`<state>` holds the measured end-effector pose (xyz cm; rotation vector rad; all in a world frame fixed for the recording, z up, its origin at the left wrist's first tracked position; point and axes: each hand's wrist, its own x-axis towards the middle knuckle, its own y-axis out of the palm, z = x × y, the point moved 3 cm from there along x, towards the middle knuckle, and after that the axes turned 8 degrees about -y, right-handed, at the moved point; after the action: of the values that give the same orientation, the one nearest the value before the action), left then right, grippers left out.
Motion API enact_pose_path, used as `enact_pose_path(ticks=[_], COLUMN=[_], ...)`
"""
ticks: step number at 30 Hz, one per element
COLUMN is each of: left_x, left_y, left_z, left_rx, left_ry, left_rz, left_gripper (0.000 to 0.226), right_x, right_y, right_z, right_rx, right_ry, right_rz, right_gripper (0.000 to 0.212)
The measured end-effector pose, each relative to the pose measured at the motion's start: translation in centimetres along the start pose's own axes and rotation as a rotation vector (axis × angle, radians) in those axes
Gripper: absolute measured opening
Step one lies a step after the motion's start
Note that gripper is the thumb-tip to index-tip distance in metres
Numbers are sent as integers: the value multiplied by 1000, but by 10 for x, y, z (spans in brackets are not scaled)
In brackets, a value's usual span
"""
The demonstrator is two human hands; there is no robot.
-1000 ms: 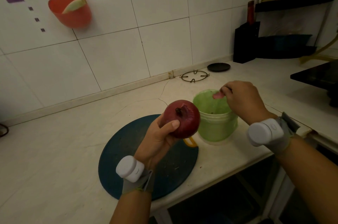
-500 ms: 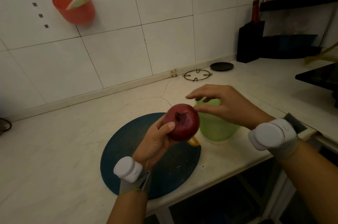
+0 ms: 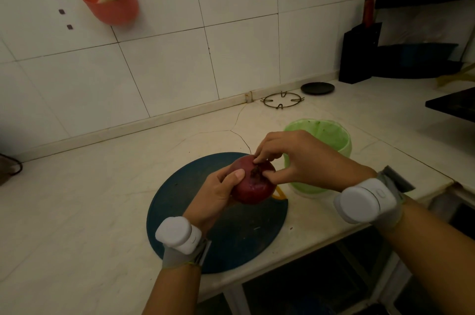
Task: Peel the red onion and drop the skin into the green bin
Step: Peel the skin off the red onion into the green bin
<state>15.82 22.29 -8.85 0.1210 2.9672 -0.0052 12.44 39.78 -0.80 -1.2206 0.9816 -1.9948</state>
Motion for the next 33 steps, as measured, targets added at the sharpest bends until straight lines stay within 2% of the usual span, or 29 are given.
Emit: enact_pose_path(ticks=[4, 9, 14, 17, 25, 28, 31, 33], left_x=[1, 3, 7, 8, 14, 18, 18, 17], left_y=[2, 5, 3, 5, 13, 13, 10, 9], left_z=[3, 8, 13, 13, 21, 31, 32, 31], left_rx=[20, 33, 49, 50, 0, -88, -196, -258], left_ry=[-8, -23, -21, -9, -47, -51, -45, -58], left_rz=[2, -2, -2, 10, 43, 37, 71, 94], left_gripper=[44, 48, 61, 50, 49, 68, 79, 77], right_x=[0, -2, -1, -1, 0, -4, -6, -6], right_y=[2, 3, 3, 5, 19, 22, 20, 17], right_z=[-2, -4, -1, -1, -5, -12, -18, -17], right_rx=[-17, -44, -69, -111, -326, -200, 30, 145], right_ry=[33, 43, 69, 81, 16, 49, 133, 155], right_rz=[14, 71, 106, 135, 179, 120, -25, -76], right_gripper=[18, 22, 20, 18, 9, 7, 10, 15])
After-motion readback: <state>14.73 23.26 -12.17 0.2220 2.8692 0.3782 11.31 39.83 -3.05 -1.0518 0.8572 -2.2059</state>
